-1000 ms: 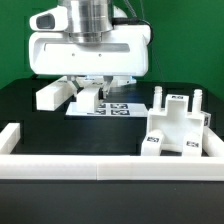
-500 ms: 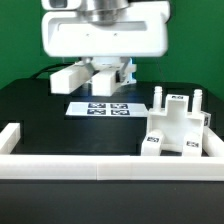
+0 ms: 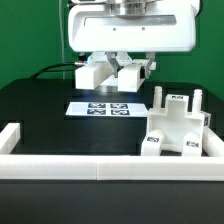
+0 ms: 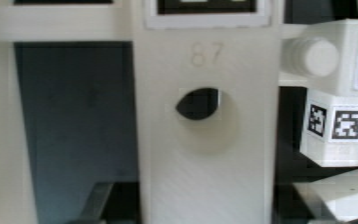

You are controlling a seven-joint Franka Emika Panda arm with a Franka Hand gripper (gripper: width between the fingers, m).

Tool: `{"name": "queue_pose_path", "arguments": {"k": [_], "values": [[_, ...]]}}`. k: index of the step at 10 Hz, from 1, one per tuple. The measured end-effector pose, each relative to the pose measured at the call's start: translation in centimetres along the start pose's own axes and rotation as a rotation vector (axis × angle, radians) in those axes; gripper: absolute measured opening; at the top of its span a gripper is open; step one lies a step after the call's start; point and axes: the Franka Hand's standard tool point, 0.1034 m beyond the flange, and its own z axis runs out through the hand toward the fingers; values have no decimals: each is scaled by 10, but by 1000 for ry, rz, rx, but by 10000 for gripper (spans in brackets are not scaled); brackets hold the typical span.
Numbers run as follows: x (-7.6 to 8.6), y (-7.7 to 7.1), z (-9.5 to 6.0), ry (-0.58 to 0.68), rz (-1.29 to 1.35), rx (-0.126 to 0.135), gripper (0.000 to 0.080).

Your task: Assemble chair

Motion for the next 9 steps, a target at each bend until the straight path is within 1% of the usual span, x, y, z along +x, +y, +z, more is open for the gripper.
{"name": "queue_pose_path", "arguments": {"k": [1, 3, 4, 6, 7, 9], "values": [[-2, -7, -2, 0, 0, 1, 290], [-4, -40, -8, 10, 27, 9, 290], [-4, -53, -5, 11, 29, 9, 290], [-8, -75, 1, 10, 56, -4, 290], [-12, -85, 2, 13, 57, -22, 290], [-12, -83, 3, 9, 48, -19, 290]]}}
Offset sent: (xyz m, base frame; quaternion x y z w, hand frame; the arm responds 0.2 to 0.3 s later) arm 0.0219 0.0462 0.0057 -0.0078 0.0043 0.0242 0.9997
